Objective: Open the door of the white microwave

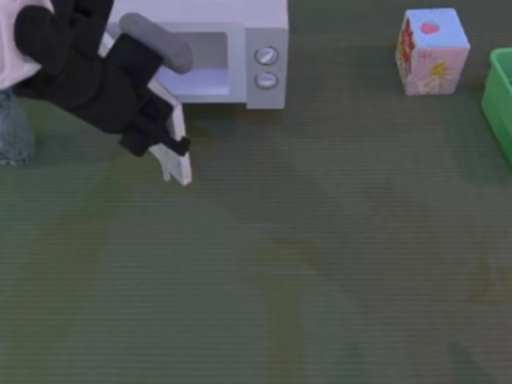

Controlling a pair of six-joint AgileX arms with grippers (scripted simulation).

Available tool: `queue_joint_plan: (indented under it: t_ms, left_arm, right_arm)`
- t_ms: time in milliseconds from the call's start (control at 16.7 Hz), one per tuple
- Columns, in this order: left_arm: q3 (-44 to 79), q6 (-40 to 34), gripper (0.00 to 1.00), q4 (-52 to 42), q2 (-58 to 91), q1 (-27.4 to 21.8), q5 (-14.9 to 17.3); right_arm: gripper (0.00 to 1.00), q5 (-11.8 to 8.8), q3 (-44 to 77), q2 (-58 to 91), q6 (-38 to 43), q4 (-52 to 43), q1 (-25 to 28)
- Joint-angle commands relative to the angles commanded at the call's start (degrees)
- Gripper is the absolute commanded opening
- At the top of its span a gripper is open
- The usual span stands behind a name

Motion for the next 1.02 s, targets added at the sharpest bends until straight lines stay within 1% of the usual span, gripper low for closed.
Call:
queue_joint_plan:
  t_ms: [120, 480, 1020]
  left_arm:
    - [-0.14, 1.74, 0.0, -0.41, -0.27, 0.7, 0.79]
    - [-1.21, 10.06, 0.0, -2.66, -1.39, 4.22, 4.61]
    - [-1.24, 10.63, 0.0, -2.76, -1.53, 4.47, 4.9]
  right_arm:
    - [1.0, 0.0, 0.0, 0.0, 0.0, 0.0, 0.0]
    - [1.0, 0.0, 0.0, 0.0, 0.0, 0.0, 0.0]
    - [1.0, 0.0, 0.0, 0.0, 0.0, 0.0, 0.0]
